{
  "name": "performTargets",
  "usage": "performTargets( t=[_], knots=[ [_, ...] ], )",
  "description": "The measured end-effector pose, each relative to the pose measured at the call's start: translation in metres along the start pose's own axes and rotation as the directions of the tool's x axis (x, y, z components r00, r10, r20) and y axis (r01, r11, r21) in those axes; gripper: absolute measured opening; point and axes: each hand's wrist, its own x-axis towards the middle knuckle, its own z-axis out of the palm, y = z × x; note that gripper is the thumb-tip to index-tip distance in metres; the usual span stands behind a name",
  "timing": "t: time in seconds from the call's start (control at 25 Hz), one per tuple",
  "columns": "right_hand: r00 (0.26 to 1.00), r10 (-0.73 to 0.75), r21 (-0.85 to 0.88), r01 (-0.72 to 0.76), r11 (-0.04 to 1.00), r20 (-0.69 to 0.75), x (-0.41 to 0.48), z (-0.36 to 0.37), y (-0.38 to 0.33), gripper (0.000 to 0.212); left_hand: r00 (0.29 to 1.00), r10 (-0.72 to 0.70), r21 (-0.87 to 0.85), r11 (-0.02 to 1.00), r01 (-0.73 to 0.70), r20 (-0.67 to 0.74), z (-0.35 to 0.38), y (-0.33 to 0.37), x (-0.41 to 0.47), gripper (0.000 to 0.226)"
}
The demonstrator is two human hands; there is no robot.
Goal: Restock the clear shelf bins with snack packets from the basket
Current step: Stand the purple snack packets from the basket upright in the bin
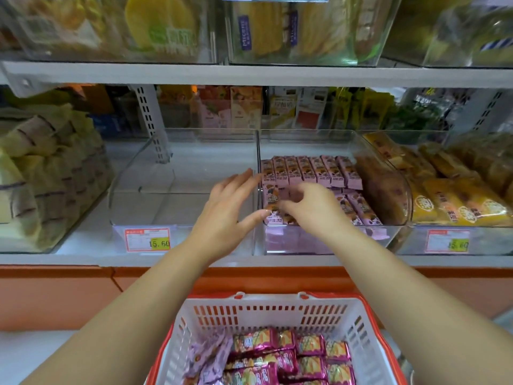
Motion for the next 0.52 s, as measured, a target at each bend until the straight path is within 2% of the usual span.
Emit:
performTargets(
  t=[0.08,0.12,0.16,0.24,0.36,0.44,0.52],
  knots=[
    [0.941,-0.124,0.165,0.183,0.969,-0.314,-0.036,0.002,0.003,0.029,0.979,-0.002,-0.047,0.999,-0.008,-0.203,-0.006,0.001,-0.03,0.055],
    [0.906,-0.136,0.247,0.25,0.936,-0.402,-0.056,0.008,0.007,0.026,0.954,-0.027,-0.064,0.998,0.008,-0.298,-0.004,0.001,-0.051,0.049],
    [0.901,-0.121,0.311,0.266,0.913,-0.416,-0.073,0.019,0.015,0.024,0.934,-0.068,-0.081,0.996,0.042,-0.35,0.001,-0.003,-0.075,0.045],
    [0.956,-0.062,0.339,0.162,0.927,-0.287,-0.097,0.055,0.038,0.021,0.935,-0.195,-0.106,0.98,0.17,-0.296,0.024,-0.016,-0.123,0.042],
    [1.0,0.003,0.176,-0.006,0.984,0.018,-0.123,0.112,0.077,0.024,0.942,-0.334,-0.074,0.94,0.334,0.02,0.067,-0.04,-0.194,0.046],
    [0.977,0.017,0.039,-0.026,0.999,0.211,-0.137,0.143,0.101,0.027,0.855,-0.425,0.012,0.897,0.442,0.296,0.092,-0.054,-0.234,0.052],
    [0.897,0.102,-0.014,-0.107,0.994,0.43,-0.148,0.171,0.119,0.029,0.726,-0.512,0.112,0.844,0.524,0.459,0.113,-0.063,-0.261,0.06]
  ],
)
